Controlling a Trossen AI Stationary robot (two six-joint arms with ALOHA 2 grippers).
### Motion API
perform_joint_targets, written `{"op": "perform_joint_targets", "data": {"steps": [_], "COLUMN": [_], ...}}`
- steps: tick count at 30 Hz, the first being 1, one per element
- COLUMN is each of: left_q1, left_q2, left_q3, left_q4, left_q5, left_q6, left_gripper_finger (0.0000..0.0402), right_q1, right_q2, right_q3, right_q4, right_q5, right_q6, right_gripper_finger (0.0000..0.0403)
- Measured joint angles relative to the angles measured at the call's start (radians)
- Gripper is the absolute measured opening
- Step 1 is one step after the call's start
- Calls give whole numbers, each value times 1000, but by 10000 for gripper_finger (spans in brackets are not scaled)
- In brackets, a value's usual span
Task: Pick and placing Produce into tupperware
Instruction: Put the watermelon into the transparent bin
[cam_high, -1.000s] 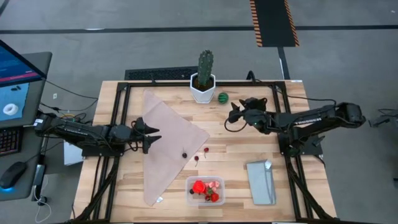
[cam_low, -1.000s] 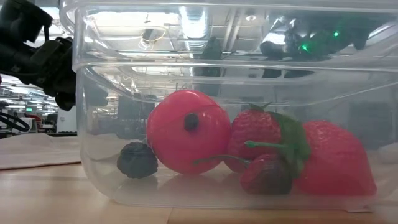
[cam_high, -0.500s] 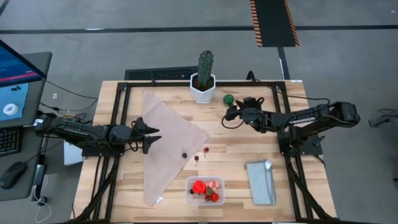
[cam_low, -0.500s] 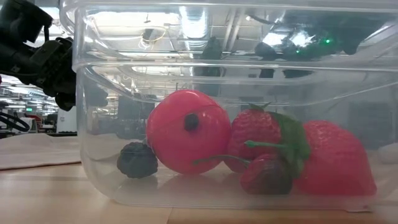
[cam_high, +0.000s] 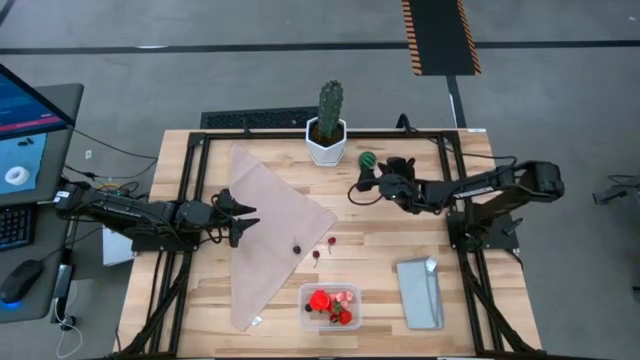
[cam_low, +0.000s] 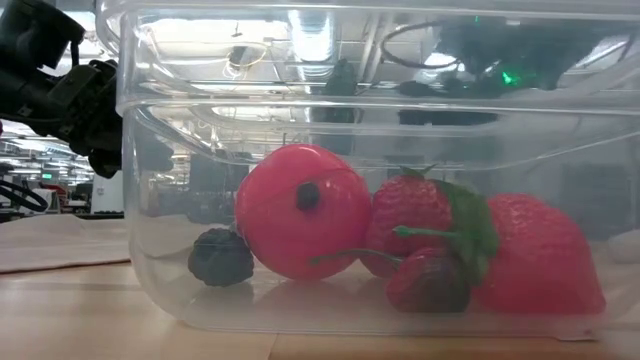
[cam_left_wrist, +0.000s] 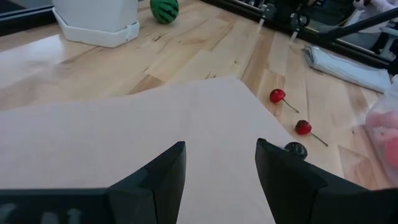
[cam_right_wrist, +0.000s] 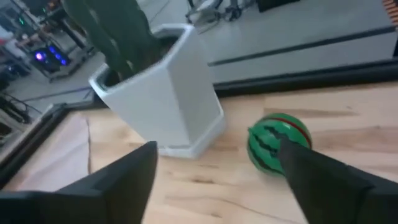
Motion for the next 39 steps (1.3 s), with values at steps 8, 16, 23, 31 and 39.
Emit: {"op": "perform_joint_targets", "data": {"steps": [8, 16, 23, 31, 39], "left_q1": [0, 0, 0, 0, 0], "left_q2": [0, 0, 0, 0, 0], "left_q3": [0, 0, 0, 0, 0], "left_q4": [0, 0, 0, 0, 0], "left_q5": [0, 0, 0, 0, 0], "left_q6": [-2, -2, -2, -2, -2], "left_gripper_finger": [182, 182, 182, 182, 182], "right_q1": [-23, -84, -157, -224, -273], "right_q2": [100, 194, 244, 249, 248], "right_q3": [153, 295, 328, 329, 329], "right_q4": [-247, -455, -471, -462, -452], "right_q5": [-19, -120, -243, -321, -353], "right_q6": [99, 149, 74, -58, -122], "right_gripper_finger": [385, 398, 399, 400, 400]}}
